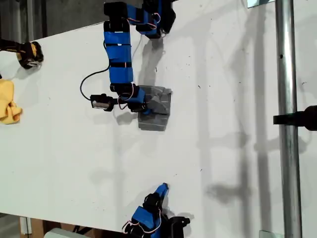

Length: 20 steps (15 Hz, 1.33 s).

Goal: Grasp corners of a towel and fold twice.

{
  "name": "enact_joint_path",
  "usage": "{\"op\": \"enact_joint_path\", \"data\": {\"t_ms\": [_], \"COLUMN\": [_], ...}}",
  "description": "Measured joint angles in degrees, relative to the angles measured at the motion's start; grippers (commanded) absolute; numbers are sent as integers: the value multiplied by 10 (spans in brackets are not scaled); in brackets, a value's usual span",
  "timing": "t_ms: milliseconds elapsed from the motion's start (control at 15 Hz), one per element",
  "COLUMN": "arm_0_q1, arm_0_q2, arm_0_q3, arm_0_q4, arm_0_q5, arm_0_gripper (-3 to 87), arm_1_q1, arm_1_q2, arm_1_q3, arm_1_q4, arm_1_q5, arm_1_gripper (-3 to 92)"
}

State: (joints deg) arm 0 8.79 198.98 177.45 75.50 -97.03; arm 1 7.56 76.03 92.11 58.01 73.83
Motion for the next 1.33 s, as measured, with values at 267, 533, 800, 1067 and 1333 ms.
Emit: {"op": "enact_joint_path", "data": {"t_ms": [267, 533, 800, 1067, 1333], "arm_0_q1": [1, 1, 1, 1, -5], "arm_0_q2": [0, 0, 0, 0, 0], "arm_0_q3": [0, 0, 0, 4, 11], "arm_0_q4": [0, 0, -1, -4, -11], "arm_0_q5": [-1, -4, -9, -15, -128], "arm_0_gripper": [26, 26, 29, 23, 27], "arm_1_q1": [0, 20, 69, 25, -3], "arm_1_q2": [53, 276, 765, 1100, 1118], "arm_1_q3": [-7, 38, 411, 657, 751], "arm_1_q4": [18, 3, -36, 115, 224], "arm_1_q5": [-21, -44, -19, 92, 153], "arm_1_gripper": [212, 211, 6, 7, 65]}}
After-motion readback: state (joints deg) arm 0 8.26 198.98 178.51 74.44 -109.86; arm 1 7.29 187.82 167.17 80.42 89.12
